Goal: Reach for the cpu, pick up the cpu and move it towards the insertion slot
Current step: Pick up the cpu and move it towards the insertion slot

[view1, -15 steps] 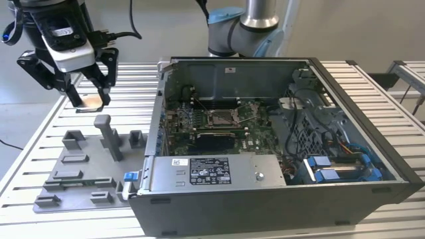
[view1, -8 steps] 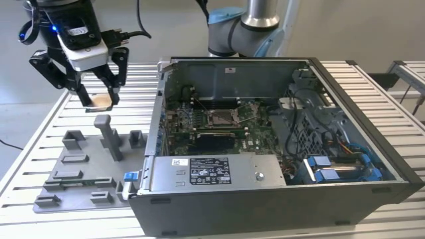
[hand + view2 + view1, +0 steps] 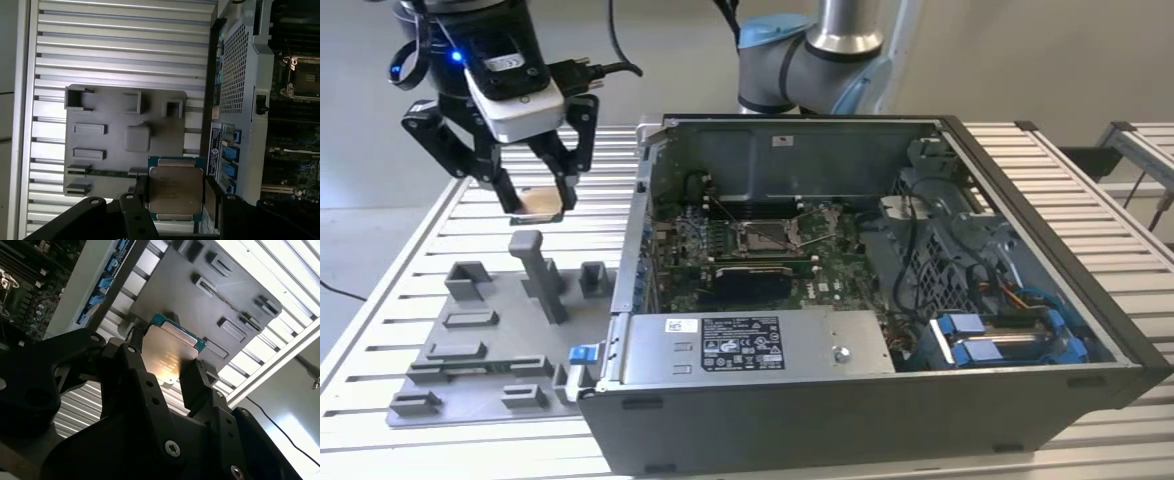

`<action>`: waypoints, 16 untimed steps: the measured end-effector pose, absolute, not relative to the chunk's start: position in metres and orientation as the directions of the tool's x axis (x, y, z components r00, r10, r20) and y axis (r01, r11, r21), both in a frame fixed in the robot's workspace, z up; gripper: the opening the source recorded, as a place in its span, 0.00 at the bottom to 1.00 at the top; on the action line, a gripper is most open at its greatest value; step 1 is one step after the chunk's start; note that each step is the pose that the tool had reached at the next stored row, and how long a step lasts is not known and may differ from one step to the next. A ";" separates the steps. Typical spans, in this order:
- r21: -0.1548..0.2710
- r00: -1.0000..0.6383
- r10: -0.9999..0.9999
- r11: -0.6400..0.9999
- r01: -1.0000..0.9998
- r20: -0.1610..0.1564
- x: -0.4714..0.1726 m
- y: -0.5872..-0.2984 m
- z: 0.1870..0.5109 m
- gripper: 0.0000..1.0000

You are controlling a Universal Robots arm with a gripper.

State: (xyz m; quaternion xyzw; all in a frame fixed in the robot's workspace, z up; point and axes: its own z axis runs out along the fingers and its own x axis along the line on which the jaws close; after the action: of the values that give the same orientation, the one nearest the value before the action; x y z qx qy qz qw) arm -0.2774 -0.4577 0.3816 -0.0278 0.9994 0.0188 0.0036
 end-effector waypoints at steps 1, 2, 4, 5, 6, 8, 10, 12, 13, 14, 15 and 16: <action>0.037 -0.998 -0.056 0.998 -0.056 -0.008 -0.276 -0.458 0.382 0.00; 0.037 -0.998 -0.056 0.998 -0.056 -0.008 -0.274 -0.458 0.382 0.00; 0.037 -0.998 -0.056 0.998 -0.056 -0.008 -0.270 -0.458 0.382 0.00; 0.037 -0.998 -0.056 0.998 -0.056 -0.008 -0.269 -0.458 0.382 0.00; 0.037 -0.998 -0.056 0.998 -0.056 -0.008 -0.267 -0.458 0.382 0.00; 0.037 -0.998 -0.056 0.998 -0.056 -0.008 -0.264 -0.458 0.382 0.00; 0.037 -0.998 -0.056 0.998 -0.056 -0.008 -0.261 -0.458 0.382 0.00; 0.037 -0.998 -0.055 0.998 -0.056 -0.008 -0.258 -0.458 0.382 0.00; 0.037 -0.998 -0.056 0.998 -0.056 -0.008 -0.256 -0.458 0.382 0.00; 0.037 -0.998 -0.056 0.998 -0.056 -0.008 -0.255 -0.458 0.382 0.00; 0.037 -0.998 -0.056 0.998 -0.056 -0.008 -0.253 -0.458 0.382 0.00; 0.037 -0.998 -0.056 0.998 -0.056 -0.008 -0.251 -0.458 0.382 0.00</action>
State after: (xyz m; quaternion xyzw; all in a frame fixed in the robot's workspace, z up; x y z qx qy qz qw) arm -0.2514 -0.4577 0.3816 -0.0279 0.9994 0.0188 0.0036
